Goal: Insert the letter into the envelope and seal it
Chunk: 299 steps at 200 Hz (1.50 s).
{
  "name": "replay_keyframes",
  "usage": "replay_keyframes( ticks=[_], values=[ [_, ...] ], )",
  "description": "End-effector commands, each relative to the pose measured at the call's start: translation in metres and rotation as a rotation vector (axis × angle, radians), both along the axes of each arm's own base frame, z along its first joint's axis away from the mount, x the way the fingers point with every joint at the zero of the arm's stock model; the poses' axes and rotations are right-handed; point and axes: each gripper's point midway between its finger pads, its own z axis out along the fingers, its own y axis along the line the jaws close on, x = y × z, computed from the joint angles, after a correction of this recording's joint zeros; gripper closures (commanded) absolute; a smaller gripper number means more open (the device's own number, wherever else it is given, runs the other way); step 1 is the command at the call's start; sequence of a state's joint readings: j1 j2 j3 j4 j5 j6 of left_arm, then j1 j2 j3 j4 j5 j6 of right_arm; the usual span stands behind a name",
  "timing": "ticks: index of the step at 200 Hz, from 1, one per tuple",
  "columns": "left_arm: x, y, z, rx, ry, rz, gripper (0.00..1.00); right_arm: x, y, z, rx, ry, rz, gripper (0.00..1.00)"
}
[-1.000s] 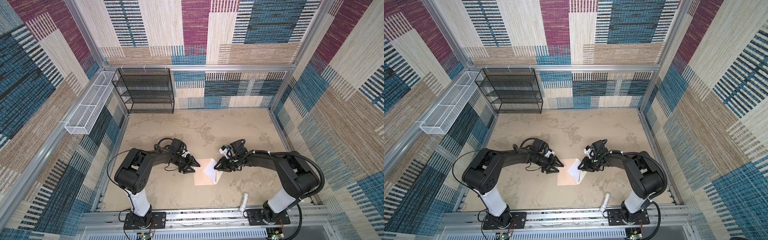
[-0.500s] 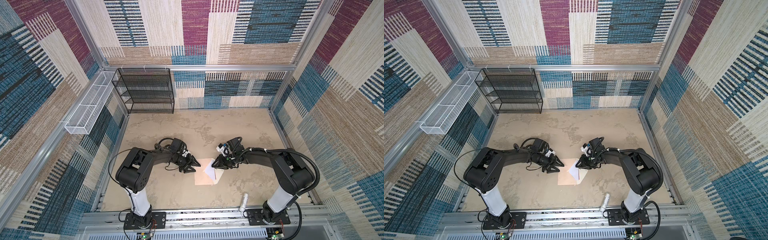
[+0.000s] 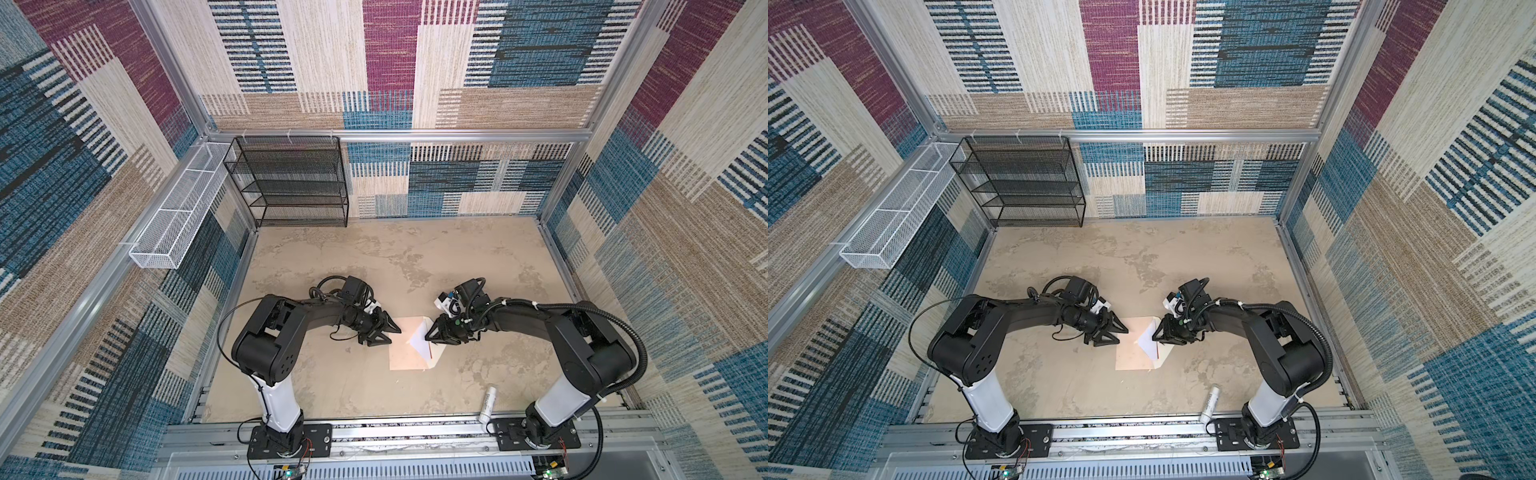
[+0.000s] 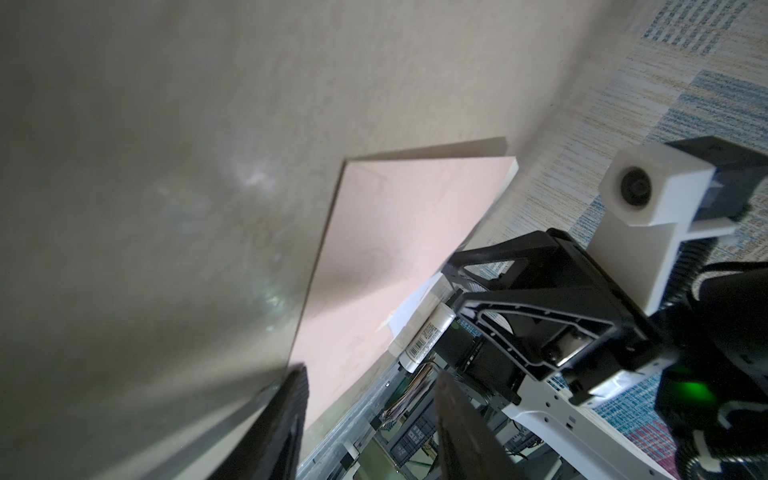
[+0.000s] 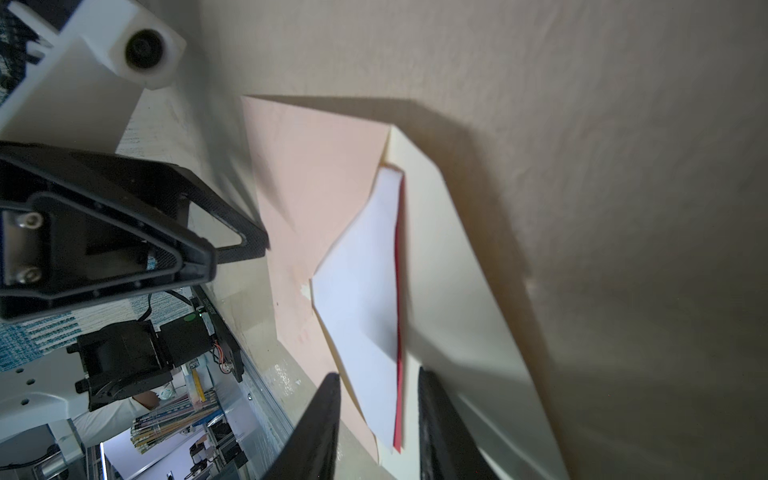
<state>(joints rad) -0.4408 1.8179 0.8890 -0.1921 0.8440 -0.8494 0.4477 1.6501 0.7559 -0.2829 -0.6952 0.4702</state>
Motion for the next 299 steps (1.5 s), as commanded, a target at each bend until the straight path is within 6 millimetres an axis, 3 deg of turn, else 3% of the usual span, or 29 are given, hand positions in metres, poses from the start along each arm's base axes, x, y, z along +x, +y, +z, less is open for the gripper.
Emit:
replay_keyframes(
  ticks=[1, 74, 141, 246, 299],
  values=[
    [0.004, 0.01, -0.017, 0.087, -0.036, 0.012, 0.48, -0.005, -0.002, 0.0, -0.008, 0.013, -0.006, 0.64],
    [0.002, 0.009, -0.017, 0.08, -0.036, 0.007, 0.48, -0.008, 0.02, -0.001, 0.005, 0.022, 0.013, 0.66],
    [0.002, 0.01, -0.016, 0.081, -0.039, 0.007, 0.48, -0.006, 0.029, 0.001, 0.02, 0.024, 0.033, 0.66],
    [0.002, 0.009, -0.019, 0.08, -0.03, 0.008, 0.48, -0.019, 0.042, -0.003, 0.04, 0.06, 0.088, 0.66],
    [0.003, 0.009, -0.018, 0.077, -0.032, 0.006, 0.48, -0.012, 0.047, -0.002, 0.04, 0.041, 0.088, 0.65]
  ],
)
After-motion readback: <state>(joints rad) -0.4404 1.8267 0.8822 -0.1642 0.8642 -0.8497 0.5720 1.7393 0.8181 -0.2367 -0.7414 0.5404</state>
